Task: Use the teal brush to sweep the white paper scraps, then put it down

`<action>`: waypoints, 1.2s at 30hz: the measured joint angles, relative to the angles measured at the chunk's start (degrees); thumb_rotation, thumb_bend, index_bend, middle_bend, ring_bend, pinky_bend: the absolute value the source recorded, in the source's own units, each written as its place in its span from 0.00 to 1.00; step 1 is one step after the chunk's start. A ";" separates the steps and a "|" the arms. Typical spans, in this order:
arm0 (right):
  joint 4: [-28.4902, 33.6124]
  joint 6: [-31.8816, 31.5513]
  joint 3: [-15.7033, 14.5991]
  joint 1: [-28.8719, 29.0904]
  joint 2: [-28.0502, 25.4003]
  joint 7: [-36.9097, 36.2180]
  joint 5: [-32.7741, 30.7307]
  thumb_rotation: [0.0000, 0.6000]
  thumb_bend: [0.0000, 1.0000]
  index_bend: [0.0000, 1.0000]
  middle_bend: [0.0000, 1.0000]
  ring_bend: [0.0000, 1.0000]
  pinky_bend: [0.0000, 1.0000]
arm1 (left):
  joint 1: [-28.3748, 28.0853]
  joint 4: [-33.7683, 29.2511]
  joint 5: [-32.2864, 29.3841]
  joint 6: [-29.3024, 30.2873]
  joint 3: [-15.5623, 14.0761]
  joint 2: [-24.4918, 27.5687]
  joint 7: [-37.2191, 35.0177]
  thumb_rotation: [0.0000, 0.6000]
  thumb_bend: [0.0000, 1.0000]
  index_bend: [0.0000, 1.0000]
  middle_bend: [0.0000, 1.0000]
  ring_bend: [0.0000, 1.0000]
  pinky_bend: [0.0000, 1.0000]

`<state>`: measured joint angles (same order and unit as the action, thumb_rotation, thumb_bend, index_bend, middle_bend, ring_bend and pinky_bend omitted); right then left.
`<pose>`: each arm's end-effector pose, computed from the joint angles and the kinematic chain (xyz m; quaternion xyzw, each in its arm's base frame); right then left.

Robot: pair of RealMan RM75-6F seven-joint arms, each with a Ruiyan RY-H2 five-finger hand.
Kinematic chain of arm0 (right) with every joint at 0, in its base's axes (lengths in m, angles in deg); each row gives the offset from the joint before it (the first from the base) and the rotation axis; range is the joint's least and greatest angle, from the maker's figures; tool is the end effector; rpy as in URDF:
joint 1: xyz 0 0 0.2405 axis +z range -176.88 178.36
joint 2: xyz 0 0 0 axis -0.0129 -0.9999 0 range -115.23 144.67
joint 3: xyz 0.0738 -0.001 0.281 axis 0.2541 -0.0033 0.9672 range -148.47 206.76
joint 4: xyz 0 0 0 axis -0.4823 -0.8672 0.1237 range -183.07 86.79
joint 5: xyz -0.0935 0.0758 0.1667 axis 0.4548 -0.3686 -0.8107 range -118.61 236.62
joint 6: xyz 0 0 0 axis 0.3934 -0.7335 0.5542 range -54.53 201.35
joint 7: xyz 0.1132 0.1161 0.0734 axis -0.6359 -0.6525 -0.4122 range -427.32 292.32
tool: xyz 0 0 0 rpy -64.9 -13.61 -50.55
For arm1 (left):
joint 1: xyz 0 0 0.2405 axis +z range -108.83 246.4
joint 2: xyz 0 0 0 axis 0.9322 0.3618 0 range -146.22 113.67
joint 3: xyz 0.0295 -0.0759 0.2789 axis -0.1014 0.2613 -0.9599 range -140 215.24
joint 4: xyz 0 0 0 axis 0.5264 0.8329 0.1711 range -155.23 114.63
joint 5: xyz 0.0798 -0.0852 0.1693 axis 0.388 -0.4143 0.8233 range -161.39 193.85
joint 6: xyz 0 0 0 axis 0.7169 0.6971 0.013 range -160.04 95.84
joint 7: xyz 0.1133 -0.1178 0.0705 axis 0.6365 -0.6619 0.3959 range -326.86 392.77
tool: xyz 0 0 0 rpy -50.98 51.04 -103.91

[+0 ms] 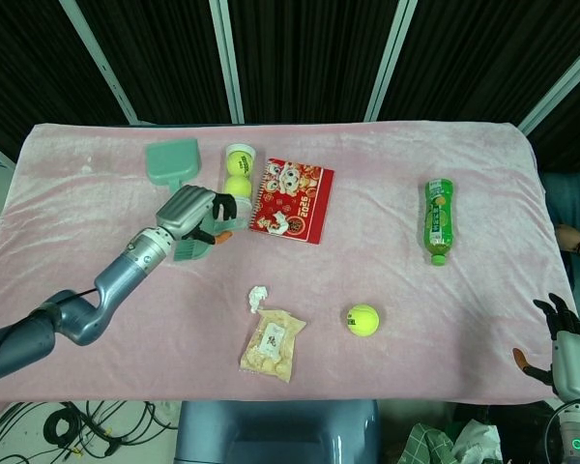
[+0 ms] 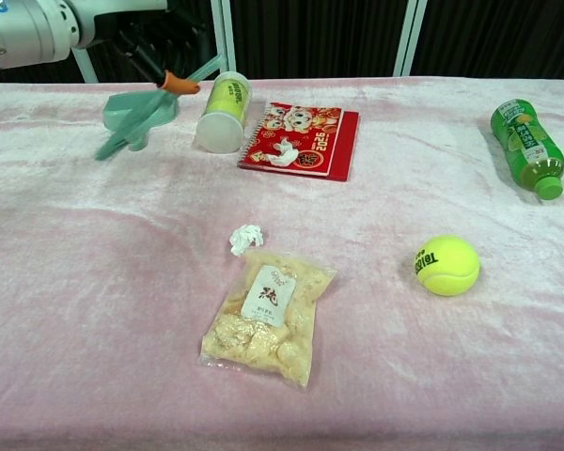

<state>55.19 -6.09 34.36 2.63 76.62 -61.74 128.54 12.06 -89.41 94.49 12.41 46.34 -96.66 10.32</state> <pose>-0.3623 -0.1977 0.1768 0.5037 -0.5032 0.3193 0.6254 -0.1205 0.4872 0.0371 -0.7466 -0.3985 -0.4292 0.3156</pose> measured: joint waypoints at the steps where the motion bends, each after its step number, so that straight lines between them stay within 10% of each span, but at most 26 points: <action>1: 0.00 0.06 0.02 0.03 -0.01 -0.03 -0.03 1.00 0.19 0.20 0.07 0.14 0.18 | 0.19 -0.27 -0.08 -0.54 -0.58 0.51 1.25 1.00 0.42 0.86 0.79 0.51 0.63; 17: 0.28 -0.01 0.12 -0.08 -0.15 -0.34 -0.32 1.00 0.19 0.20 0.07 0.14 0.18 | 3.18 6.85 -0.84 -6.65 -7.61 -2.88 13.05 1.00 0.42 0.81 0.76 0.47 0.54; 22: 0.38 0.24 0.18 -0.03 -0.23 -0.57 -0.53 1.00 0.19 0.20 0.07 0.14 0.18 | 2.71 9.98 0.26 -8.94 -8.78 -4.75 16.13 1.00 0.39 0.61 0.63 0.38 0.46; 27: 0.53 0.49 0.23 0.00 -0.40 -0.97 -0.63 1.00 0.19 0.20 0.07 0.14 0.18 | 2.02 9.84 -1.01 -13.45 -9.51 -4.60 18.96 1.00 0.27 0.25 0.29 0.13 0.30; 36: 0.56 0.50 0.18 0.01 -0.48 -1.26 -0.36 1.00 0.19 0.20 0.07 0.14 0.18 | 0.05 3.78 -11.54 -19.77 -7.52 -0.54 23.12 1.00 0.21 0.13 0.12 0.00 0.21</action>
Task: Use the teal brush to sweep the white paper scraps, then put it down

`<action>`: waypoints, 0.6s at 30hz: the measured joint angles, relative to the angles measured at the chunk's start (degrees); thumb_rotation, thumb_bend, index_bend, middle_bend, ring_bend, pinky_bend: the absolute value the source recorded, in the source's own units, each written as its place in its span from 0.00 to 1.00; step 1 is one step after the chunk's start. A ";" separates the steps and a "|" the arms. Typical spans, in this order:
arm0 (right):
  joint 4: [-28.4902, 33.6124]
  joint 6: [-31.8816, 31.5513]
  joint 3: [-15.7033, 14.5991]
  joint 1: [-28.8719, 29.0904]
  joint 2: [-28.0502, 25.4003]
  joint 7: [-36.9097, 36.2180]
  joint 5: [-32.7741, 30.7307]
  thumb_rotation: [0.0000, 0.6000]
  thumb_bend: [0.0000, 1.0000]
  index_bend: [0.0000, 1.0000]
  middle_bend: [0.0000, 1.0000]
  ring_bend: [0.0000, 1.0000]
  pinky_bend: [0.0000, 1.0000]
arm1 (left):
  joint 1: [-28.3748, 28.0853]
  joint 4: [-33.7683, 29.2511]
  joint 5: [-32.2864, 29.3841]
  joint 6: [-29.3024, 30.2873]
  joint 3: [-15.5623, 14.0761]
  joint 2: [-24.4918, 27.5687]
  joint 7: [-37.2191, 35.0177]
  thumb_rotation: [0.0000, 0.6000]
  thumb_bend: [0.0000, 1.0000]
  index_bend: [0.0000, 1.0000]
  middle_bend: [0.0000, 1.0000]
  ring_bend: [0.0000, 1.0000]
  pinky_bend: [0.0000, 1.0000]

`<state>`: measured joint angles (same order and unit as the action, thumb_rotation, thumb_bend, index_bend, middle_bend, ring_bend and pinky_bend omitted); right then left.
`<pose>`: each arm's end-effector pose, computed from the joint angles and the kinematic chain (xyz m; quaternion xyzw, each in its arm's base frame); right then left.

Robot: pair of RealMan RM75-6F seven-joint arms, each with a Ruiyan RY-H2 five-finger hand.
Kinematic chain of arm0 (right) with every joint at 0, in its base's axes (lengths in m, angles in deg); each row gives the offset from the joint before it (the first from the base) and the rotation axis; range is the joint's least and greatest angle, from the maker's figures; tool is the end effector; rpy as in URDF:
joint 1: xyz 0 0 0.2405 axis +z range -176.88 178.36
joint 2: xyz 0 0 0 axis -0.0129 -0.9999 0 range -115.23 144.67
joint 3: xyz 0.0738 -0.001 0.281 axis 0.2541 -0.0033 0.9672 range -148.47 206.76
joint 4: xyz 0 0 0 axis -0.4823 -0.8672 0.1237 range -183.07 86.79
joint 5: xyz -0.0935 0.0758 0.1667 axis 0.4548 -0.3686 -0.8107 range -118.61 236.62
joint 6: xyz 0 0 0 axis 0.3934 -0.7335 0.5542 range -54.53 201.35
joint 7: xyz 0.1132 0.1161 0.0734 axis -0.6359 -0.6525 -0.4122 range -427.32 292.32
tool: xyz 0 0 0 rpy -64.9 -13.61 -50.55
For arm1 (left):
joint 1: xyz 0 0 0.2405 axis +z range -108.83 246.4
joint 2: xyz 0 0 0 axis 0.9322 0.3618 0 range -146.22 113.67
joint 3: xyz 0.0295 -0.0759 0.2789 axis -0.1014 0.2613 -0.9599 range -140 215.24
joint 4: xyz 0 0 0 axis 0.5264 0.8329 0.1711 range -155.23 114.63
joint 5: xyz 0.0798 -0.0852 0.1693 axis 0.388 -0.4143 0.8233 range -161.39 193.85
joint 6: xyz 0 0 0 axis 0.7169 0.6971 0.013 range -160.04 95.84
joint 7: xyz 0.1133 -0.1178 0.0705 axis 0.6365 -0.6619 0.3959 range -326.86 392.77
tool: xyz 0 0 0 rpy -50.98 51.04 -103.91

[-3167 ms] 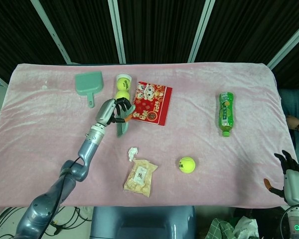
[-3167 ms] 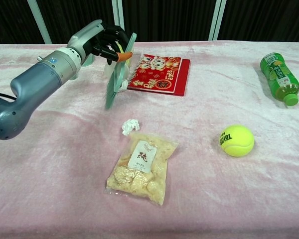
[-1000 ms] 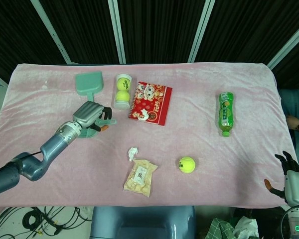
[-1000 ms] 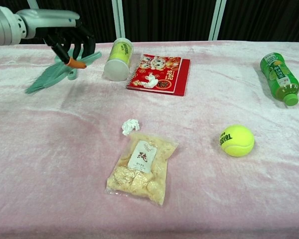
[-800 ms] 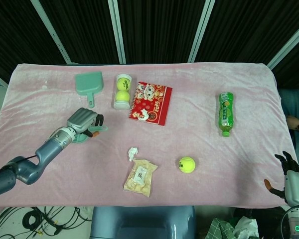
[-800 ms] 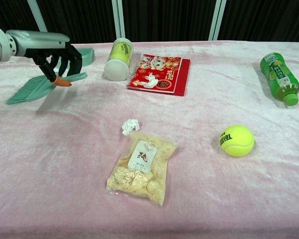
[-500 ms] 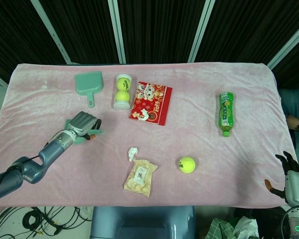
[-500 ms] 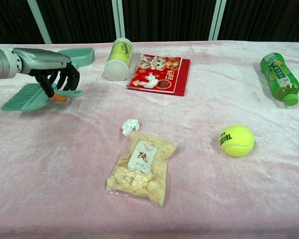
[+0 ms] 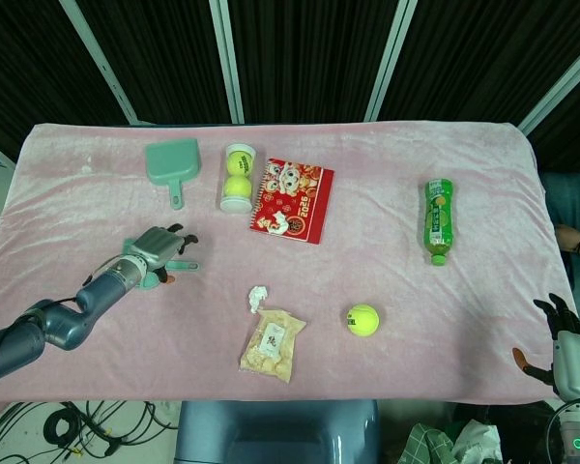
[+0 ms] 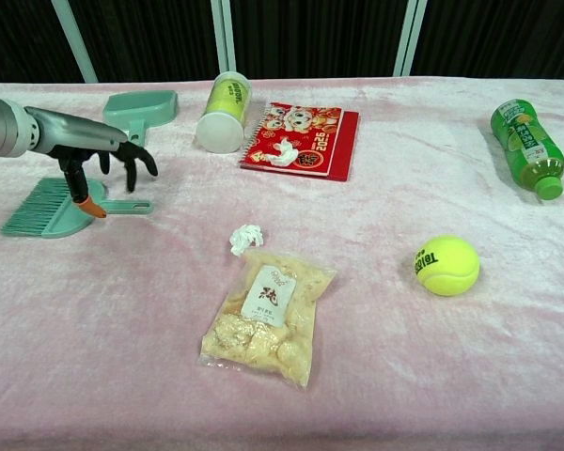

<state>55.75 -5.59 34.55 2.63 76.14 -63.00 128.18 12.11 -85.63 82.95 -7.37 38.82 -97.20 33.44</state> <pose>-0.3617 -0.1980 0.1779 0.4973 -0.5122 0.3246 0.6205 -0.2202 0.4718 -0.0013 -0.8272 -0.3787 -0.1639 0.3815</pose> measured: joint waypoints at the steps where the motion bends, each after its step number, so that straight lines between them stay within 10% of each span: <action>1: 0.00 0.04 0.00 0.01 -0.01 -0.02 -0.01 1.00 0.19 0.20 0.07 0.14 0.18 | -0.07 -1.17 -0.91 0.49 0.48 0.66 0.30 1.00 0.21 0.13 0.13 0.00 0.21; 10: -0.27 0.14 0.07 0.20 0.06 0.13 0.07 1.00 0.19 0.20 0.07 0.14 0.18 | 0.68 -16.29 -4.32 5.65 4.48 11.21 0.42 1.00 0.22 0.18 0.19 0.05 0.28; 18: -1.06 -0.32 0.05 0.48 0.33 0.93 1.33 1.00 0.19 0.20 0.07 0.14 0.18 | 10.06 -29.83 1.50 23.92 3.49 20.03 2.17 1.00 0.22 0.18 0.17 0.04 0.25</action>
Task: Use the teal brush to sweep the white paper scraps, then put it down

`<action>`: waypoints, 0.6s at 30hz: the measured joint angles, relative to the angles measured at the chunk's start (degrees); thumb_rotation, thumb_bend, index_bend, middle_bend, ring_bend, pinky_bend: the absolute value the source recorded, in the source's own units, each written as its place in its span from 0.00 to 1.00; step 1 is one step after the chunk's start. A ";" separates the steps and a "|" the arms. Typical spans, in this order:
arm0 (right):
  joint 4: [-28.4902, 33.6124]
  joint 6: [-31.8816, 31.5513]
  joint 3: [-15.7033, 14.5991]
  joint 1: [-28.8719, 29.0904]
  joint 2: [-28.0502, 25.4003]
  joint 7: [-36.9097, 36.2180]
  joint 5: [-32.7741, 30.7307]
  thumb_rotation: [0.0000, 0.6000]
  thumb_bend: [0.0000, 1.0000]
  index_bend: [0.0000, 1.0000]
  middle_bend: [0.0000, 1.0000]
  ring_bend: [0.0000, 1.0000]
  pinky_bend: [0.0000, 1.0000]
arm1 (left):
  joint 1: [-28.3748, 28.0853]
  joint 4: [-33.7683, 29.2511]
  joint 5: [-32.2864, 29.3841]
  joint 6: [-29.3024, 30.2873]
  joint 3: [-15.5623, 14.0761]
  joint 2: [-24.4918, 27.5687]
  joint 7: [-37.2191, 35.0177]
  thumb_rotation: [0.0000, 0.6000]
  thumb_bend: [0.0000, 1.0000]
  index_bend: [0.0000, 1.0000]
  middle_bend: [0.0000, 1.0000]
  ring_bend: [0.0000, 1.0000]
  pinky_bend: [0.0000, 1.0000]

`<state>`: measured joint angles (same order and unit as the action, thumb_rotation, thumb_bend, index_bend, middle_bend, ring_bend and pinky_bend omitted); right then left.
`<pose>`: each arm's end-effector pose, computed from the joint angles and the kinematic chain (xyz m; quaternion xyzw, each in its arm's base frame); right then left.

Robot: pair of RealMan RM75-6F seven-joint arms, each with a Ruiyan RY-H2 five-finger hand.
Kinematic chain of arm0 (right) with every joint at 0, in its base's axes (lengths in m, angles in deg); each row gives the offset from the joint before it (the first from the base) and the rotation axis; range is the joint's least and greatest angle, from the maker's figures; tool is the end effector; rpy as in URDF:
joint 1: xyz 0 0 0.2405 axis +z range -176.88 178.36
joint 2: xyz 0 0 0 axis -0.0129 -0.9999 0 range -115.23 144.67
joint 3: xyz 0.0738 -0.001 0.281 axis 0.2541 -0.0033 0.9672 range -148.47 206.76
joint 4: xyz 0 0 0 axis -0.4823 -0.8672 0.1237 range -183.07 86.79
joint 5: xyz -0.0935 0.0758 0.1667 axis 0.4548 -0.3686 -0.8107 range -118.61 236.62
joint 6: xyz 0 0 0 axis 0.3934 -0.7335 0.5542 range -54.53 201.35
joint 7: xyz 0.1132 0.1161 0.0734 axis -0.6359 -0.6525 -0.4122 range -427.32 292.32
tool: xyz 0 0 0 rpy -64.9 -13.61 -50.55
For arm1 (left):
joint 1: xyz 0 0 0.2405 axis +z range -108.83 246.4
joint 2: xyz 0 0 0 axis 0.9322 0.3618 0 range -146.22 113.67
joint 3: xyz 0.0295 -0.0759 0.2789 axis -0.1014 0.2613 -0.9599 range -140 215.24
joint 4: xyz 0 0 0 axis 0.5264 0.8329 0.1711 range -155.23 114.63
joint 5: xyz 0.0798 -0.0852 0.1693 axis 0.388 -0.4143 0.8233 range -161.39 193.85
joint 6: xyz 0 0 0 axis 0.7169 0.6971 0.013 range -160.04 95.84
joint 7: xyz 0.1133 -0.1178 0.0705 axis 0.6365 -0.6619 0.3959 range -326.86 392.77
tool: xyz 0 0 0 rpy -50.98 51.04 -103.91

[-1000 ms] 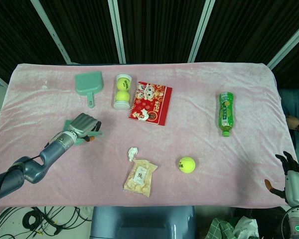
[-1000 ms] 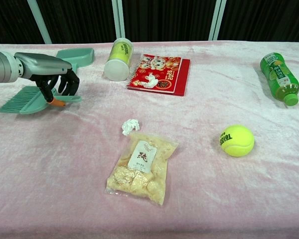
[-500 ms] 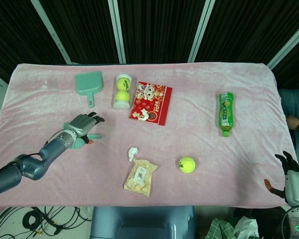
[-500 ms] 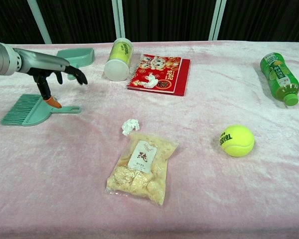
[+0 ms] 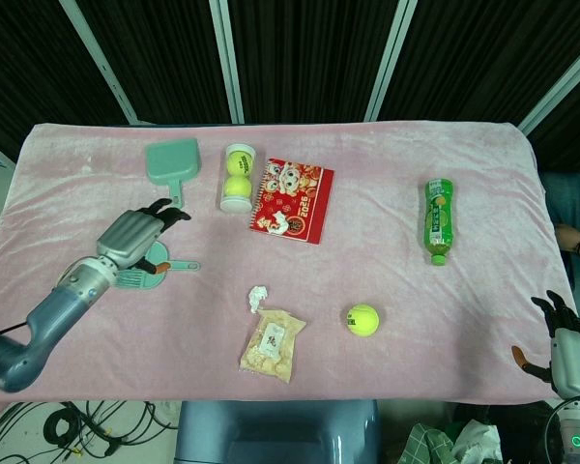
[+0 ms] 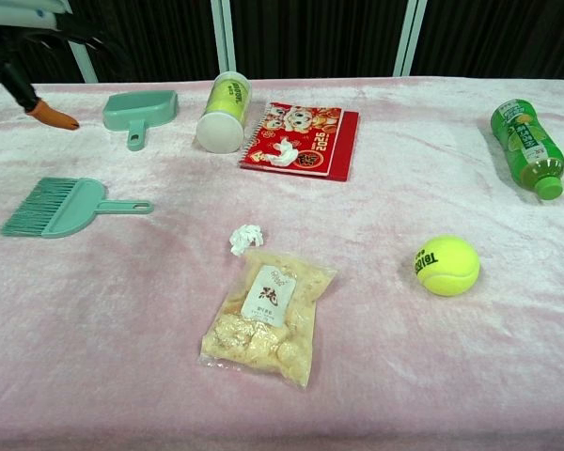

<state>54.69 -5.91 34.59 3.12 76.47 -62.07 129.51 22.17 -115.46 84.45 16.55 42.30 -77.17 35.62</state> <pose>-0.3596 -0.2026 0.1783 0.5114 -0.4949 0.3253 0.6226 -0.1826 0.4121 0.1163 -0.7653 -0.3658 -0.3319 0.4127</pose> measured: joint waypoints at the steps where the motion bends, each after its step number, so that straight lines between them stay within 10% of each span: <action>1: -0.23 -0.15 -0.05 0.03 0.05 0.01 0.52 1.00 0.18 0.20 0.07 0.14 0.18 | 1.70 -1.00 0.90 2.93 -0.47 0.50 0.42 1.00 0.22 0.18 0.17 0.04 0.23; 11: -2.73 -0.69 -1.18 0.60 0.08 -0.47 6.34 1.00 0.16 0.20 0.07 0.14 0.18 | 27.10 -6.14 9.74 34.70 -8.64 2.18 3.75 1.00 0.22 0.20 0.14 0.01 0.10; 18: -5.84 -2.07 -2.67 1.05 0.44 0.87 11.74 1.00 0.16 0.20 0.07 0.13 0.18 | 34.57 -1.70 13.82 41.62 -10.89 0.09 -2.44 1.00 0.22 0.23 0.16 0.01 0.09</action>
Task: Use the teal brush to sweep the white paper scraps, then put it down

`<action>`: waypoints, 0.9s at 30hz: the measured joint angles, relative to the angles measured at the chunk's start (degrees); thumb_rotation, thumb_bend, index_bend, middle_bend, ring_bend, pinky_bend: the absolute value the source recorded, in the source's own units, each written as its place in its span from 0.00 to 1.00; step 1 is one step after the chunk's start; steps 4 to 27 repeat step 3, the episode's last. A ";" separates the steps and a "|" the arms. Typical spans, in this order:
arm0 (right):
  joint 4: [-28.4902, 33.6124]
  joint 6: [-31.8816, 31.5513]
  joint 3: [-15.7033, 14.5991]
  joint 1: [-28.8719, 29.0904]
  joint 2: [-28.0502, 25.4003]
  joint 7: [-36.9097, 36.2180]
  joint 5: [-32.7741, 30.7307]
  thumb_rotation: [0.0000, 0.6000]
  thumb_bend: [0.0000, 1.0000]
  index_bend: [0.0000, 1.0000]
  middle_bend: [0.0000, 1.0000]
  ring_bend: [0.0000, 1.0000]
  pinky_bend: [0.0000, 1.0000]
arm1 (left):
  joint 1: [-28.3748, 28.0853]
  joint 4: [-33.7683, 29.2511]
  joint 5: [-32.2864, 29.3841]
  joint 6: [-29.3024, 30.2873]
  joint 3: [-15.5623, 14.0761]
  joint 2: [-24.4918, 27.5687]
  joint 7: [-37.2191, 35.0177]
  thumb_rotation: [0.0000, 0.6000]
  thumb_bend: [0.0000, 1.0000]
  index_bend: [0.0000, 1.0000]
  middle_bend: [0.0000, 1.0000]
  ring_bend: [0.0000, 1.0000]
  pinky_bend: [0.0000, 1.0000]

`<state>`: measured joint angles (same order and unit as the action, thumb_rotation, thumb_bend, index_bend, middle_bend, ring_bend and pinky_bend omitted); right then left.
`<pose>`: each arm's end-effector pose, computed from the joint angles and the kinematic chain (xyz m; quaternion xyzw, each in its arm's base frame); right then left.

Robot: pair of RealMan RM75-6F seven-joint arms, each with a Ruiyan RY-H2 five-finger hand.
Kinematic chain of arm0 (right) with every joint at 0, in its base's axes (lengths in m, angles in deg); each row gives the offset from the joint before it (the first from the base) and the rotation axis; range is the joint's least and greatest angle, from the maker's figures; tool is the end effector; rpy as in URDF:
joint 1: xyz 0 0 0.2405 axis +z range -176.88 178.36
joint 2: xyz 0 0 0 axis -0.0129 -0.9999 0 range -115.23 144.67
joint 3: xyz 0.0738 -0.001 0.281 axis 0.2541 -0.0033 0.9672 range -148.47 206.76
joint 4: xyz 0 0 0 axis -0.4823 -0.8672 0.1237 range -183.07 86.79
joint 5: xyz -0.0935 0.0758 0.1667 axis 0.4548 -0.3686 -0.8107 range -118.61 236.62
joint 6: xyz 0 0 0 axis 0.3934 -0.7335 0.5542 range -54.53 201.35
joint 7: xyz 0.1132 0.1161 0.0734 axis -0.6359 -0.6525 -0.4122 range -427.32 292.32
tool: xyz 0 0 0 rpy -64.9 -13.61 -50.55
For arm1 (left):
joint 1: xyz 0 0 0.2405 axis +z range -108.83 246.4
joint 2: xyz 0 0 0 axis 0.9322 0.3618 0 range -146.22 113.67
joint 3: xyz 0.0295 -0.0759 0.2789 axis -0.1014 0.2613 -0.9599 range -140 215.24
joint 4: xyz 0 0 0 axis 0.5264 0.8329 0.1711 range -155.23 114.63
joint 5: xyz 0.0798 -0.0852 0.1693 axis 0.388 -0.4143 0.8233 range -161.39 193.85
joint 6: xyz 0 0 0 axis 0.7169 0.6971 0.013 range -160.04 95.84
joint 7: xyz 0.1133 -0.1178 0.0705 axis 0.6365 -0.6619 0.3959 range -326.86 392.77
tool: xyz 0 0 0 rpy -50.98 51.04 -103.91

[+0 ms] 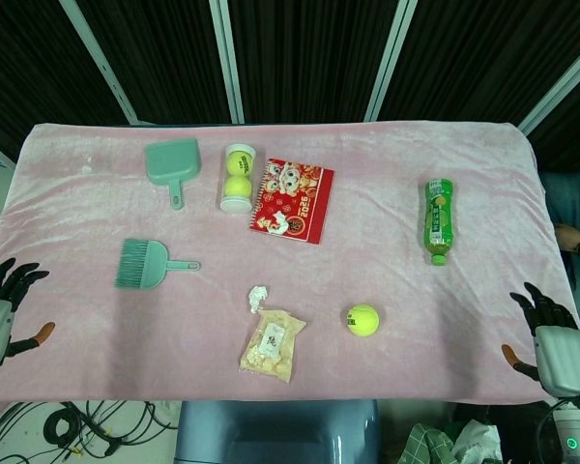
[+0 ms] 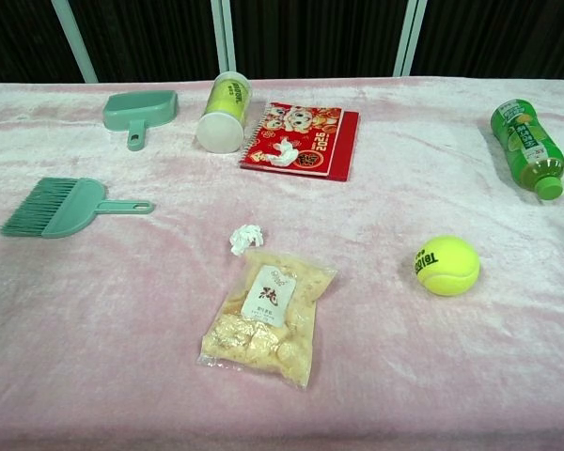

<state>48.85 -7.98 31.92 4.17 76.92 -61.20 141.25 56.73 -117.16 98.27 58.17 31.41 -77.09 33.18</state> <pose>-0.3459 -0.2066 0.1750 0.5975 -0.4102 0.3334 0.6030 -0.3230 0.2254 0.1865 -0.6070 -0.3870 -0.3910 0.5735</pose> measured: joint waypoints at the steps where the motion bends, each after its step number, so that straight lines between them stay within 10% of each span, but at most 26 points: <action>1: -0.04 -0.06 -0.02 -0.02 0.04 -0.06 -0.02 1.00 0.16 0.20 0.07 0.13 0.18 | 0.51 0.87 0.33 0.29 -0.09 -0.34 -0.63 1.00 0.22 0.24 0.16 0.01 0.08; 27: -0.05 -0.24 0.05 -0.10 0.05 -0.04 -0.28 1.00 0.16 0.20 0.07 0.13 0.18 | 1.38 2.19 0.45 0.36 -0.09 -0.85 -2.11 1.00 0.22 0.24 0.16 0.01 0.07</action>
